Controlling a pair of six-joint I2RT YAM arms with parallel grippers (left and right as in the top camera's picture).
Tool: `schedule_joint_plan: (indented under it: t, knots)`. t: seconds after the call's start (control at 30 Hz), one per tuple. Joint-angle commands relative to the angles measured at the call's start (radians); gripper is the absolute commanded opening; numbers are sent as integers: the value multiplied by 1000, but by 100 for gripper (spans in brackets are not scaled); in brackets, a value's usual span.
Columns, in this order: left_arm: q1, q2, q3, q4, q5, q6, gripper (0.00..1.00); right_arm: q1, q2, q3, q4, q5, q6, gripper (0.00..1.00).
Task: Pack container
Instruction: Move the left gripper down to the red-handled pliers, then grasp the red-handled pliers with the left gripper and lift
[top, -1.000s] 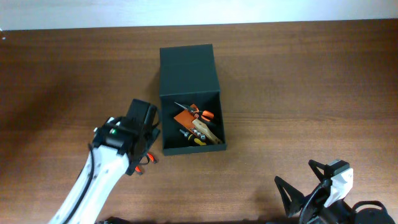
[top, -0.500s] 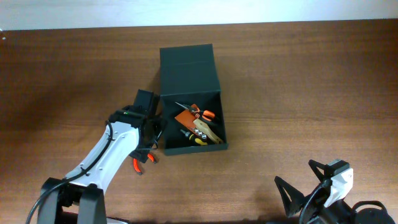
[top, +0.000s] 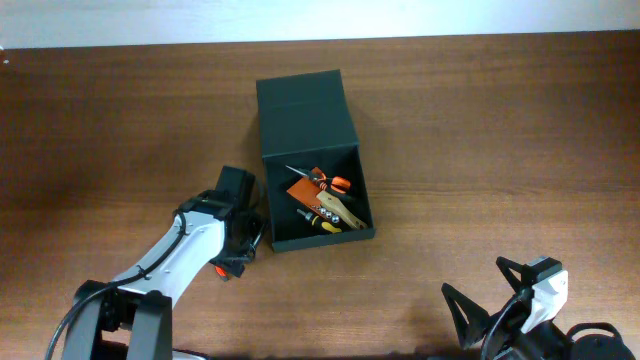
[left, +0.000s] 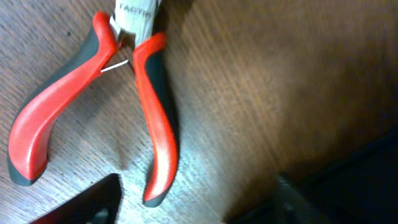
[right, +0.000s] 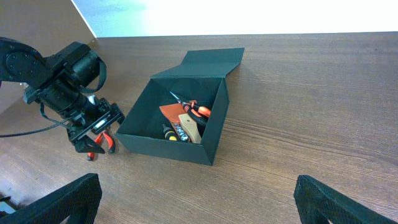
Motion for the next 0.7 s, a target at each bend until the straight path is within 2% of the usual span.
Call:
schedule_joint_plan:
  t: [0.0, 0.17, 0.33, 0.53, 0.67]
  knots:
    - [35, 10, -23, 2, 49, 13, 71, 3, -6, -1, 3, 12, -2, 99]
    - [80, 10, -55, 2, 80, 13, 56, 3, -6, -1, 3, 12, -2, 99]
    - [98, 10, -83, 2, 89, 14, 46, 3, -6, -1, 3, 12, -1, 99]
    - [98, 11, -84, 2, 89, 14, 16, 3, -6, -1, 3, 12, -2, 99]
    - [98, 11, -84, 6, 86, 14, 4, 3, -6, -1, 3, 12, -2, 99]
